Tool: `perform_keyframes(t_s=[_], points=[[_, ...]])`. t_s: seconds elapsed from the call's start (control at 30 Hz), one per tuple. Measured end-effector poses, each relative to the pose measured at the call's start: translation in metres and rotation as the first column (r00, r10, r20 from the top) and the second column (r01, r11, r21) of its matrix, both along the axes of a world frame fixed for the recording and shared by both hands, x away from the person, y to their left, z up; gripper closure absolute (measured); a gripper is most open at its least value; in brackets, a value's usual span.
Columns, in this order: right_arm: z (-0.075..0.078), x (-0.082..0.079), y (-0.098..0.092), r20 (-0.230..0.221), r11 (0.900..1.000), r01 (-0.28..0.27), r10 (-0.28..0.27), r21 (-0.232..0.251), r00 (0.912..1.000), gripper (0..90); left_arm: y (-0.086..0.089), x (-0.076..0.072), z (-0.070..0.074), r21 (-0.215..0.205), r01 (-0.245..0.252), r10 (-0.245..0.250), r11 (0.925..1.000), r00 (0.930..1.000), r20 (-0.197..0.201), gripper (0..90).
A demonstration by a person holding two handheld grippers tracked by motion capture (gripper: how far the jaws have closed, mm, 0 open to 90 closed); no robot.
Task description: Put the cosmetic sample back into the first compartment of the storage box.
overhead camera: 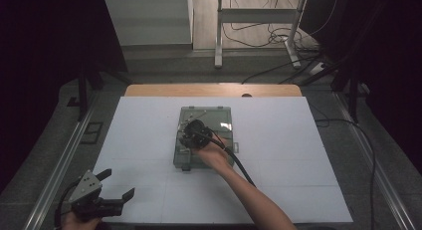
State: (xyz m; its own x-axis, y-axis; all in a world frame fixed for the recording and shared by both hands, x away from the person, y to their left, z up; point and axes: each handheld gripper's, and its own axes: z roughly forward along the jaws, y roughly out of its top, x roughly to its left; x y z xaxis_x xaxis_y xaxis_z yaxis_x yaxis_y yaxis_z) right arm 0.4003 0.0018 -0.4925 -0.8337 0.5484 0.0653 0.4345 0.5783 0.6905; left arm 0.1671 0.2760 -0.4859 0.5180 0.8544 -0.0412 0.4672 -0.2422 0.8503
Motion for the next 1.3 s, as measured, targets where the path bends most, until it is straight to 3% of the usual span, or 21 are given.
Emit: perform_keyframes(t_s=[0.47, 0.67, 0.87, 1.3], points=[[0.007, -0.010, -0.013, -0.007, 1.000, -0.010, 0.010, -0.001, 0.9999, 66.5, -0.001, 0.000, 0.000, 0.000, 0.000, 0.000, 1.0000, 1.0000, -0.002, 1.3], [0.009, -0.013, -0.017, -0.042, 0.999, -0.009, 0.011, 0.035, 0.9991, 59.9, -0.001, 0.000, 0.000, 0.004, 0.001, -0.001, 1.0000, 1.0000, -0.001, 1.3], [0.011, -0.016, -0.022, -0.036, 1.000, -0.008, 0.009, 0.022, 0.9993, 57.4, -0.001, 0.000, 0.000, 0.006, 0.002, -0.002, 1.0000, 1.0000, -0.002, 1.3], [0.012, -0.022, -0.040, -0.057, 0.999, 0.020, -0.019, 0.025, 0.9982, 41.3, -0.001, 0.000, 0.000, 0.001, 0.003, -0.003, 1.0000, 1.0000, -0.004, 1.3]])
